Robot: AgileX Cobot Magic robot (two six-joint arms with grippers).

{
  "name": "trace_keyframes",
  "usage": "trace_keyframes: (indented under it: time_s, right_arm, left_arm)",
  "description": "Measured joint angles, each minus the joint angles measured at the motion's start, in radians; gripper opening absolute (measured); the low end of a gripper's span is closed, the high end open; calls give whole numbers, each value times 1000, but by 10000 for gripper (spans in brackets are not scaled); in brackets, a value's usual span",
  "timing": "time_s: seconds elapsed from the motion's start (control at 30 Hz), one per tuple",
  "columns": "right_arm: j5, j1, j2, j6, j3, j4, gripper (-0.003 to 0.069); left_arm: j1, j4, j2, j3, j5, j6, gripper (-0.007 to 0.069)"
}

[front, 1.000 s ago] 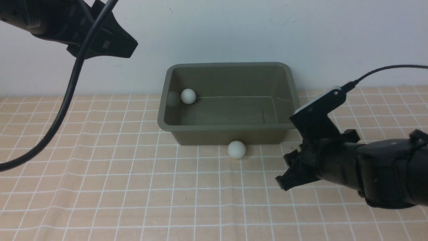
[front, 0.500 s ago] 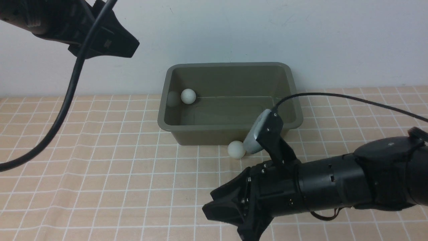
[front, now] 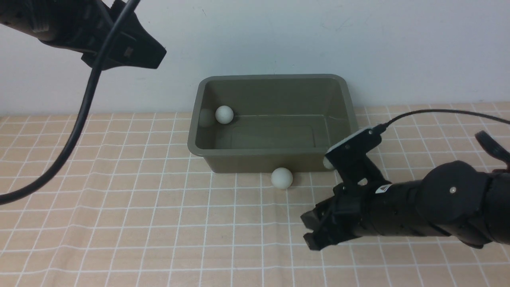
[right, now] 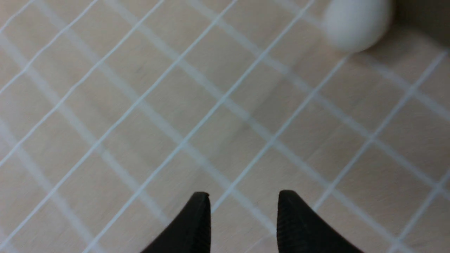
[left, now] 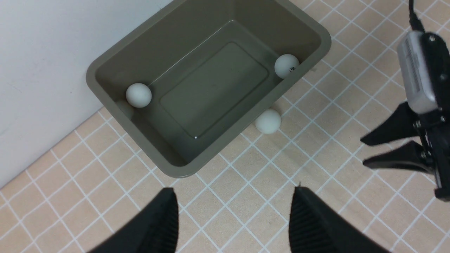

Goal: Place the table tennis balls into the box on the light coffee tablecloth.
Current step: 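Reach for and grasp a ping pong ball on the table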

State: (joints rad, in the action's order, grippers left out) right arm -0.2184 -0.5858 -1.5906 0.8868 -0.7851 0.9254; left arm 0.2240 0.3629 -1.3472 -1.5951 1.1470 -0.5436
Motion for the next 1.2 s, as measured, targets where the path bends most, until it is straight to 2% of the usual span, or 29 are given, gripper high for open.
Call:
trace_keyframes:
  time_s: [0.1,0.27,0.53,0.7,0.87,1.03,1.2]
  right_arm:
    - [148,0,0,24,0,-2,249]
    - [258,0,0,108,0,-1,249]
    - [268,0,-3,142,0,14,249]
    - [218,0,-5,101,-1,158,249]
    - [47,0,-5,97,-24,309,249]
    - [-93,0,-5,205,-32,314,249]
    - [-147,0,-5,346,-32,253,249]
  left_arm:
    - [0,0,0,0,0,0,351]
    - [0,0,0,0,0,0,351]
    - [0,0,0,0,0,0,351]
    - [0,0,0,0,-1,0,351]
    - [0,0,0,0,-1,0,351]
    - [0,0,0,0,-1,0,351]
    - [0,0,0,0,-1,0,351]
